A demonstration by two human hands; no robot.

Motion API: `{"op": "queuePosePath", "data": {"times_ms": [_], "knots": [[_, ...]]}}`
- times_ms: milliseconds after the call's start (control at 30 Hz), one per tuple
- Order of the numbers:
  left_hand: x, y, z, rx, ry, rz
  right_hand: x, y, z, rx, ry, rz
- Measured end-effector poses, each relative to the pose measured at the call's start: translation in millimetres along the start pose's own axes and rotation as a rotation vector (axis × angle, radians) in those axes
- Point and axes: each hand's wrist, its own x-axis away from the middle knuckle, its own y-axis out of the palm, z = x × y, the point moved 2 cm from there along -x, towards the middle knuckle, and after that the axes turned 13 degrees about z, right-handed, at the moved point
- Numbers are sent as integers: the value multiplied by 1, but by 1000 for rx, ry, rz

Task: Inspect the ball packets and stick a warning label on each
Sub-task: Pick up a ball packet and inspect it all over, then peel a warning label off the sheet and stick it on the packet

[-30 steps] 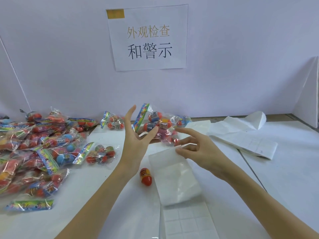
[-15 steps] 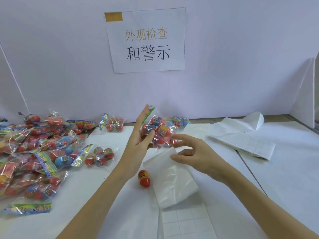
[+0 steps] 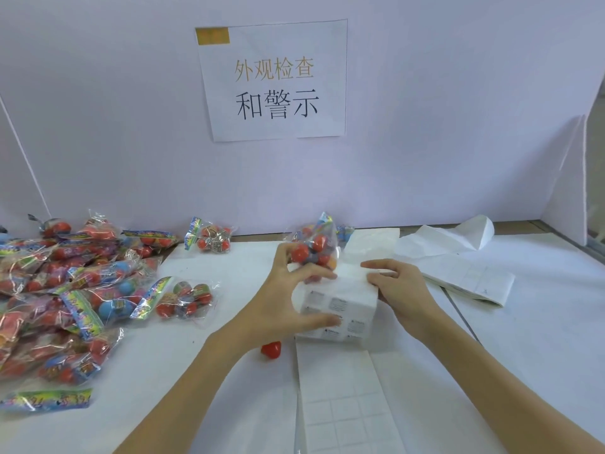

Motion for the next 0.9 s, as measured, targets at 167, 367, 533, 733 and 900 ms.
{"op": "queuePosePath", "data": {"times_ms": [167,367,533,733,900], "knots": [[-3,-1,-5,7,-43,175,7,4,-7,234,-310,75],[-8,-3,-5,113,-203,219,38,9,-37,191,-1061,24],[-6,-2,-3,176,-210,156,45,23,-25,341,-1125,-202],[-6,-4,-12,298,-378,89,44,20,-22,351,-1161,-175],[-6,-2,-14,303,-427,135,51,22,-23,434,-1252,-157]]}}
